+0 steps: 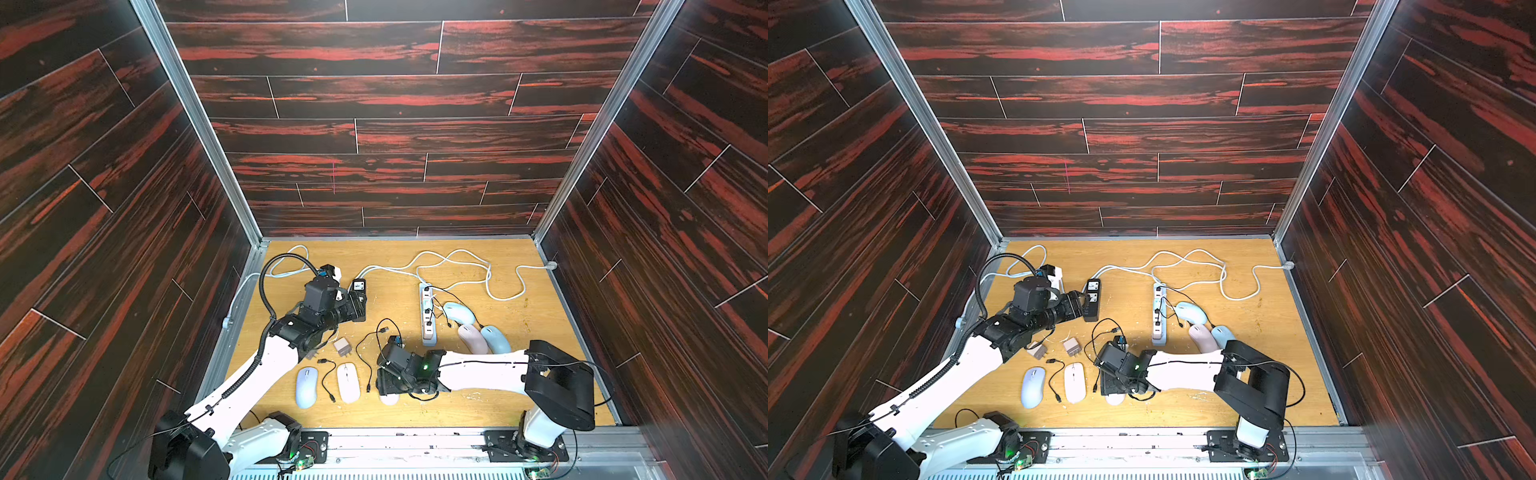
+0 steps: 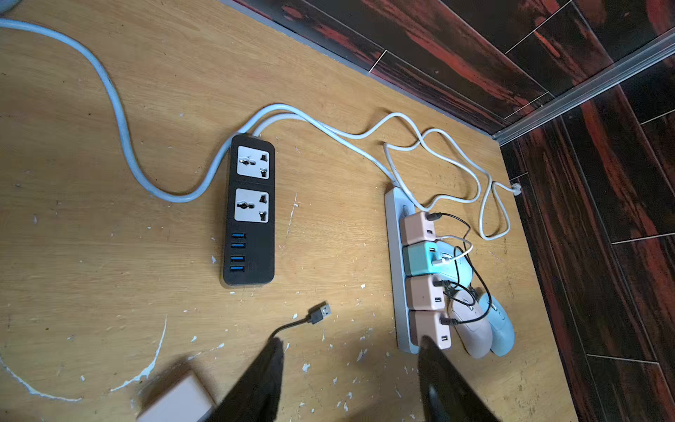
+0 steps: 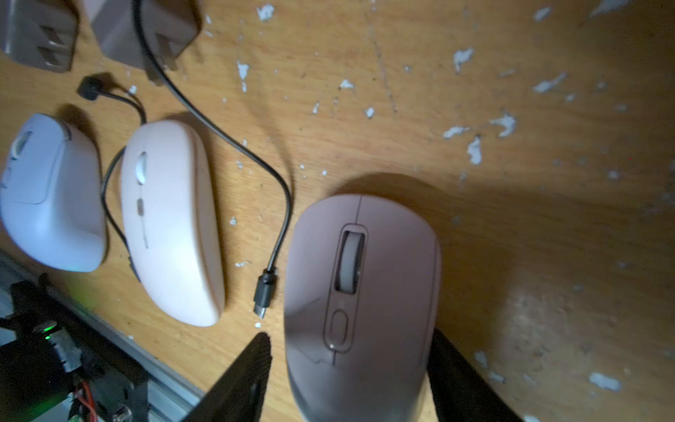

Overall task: Unplug the wireless mouse
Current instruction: Place the mouse at the center of the board, then remove the plug from the socket.

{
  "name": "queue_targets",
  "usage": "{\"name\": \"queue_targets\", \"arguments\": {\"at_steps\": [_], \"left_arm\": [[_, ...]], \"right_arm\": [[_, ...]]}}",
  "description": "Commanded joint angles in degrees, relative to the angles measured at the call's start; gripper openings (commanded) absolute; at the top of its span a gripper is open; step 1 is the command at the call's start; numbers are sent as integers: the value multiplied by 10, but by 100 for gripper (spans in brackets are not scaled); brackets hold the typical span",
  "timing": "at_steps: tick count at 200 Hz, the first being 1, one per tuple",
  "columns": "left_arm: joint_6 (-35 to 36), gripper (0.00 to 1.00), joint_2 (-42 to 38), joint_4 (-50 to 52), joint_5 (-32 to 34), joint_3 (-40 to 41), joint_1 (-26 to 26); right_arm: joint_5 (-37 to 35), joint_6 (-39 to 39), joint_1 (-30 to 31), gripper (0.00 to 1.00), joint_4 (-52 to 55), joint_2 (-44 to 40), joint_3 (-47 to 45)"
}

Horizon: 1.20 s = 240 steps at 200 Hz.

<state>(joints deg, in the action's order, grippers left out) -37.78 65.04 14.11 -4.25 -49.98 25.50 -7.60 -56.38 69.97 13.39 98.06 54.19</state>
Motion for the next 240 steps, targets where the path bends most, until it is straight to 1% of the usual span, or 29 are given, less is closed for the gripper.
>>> {"name": "queue_targets", "arguments": {"at_steps": [1,20,34,48,71,90,114,126,135,147,181,203,229,240], "left_arm": [[-9,60,-5,0,6,4,-3],[-13,60,-3,-1,8,2,-2],[-11,61,1,-3,7,2,-3],[12,63,11,-11,-7,-3,-3],[23,63,42,20,-2,-33,10],[28,64,59,18,21,-39,34],[27,64,84,8,45,-47,75],[21,64,96,-3,48,-46,90],[14,63,106,-19,46,-43,100],[0,63,120,-44,36,-36,107],[-44,63,164,-101,-2,-26,114],[-41,63,164,-89,16,-36,114],[-20,62,165,-68,38,-56,112],[-13,62,166,-56,40,-66,112]], "right_arm": [[14,18,-4,69,-19,-8,-15],[-3,14,-5,69,-19,-24,-29],[-32,12,-5,69,-22,-59,-49],[-65,20,-5,69,-29,-104,-72],[-135,52,-17,69,36,-165,-75],[-146,98,-66,69,82,-211,-84],[-115,155,-161,69,103,-263,-97],[-110,172,-198,67,115,-278,-93],[-110,179,-219,65,124,-278,-83],[-110,182,-231,63,124,-268,-71],[-101,173,-233,62,117,-206,-33],[-100,172,-238,62,111,-174,-14],[-100,180,-247,61,105,-135,3],[-102,178,-253,59,106,-123,8]]}}
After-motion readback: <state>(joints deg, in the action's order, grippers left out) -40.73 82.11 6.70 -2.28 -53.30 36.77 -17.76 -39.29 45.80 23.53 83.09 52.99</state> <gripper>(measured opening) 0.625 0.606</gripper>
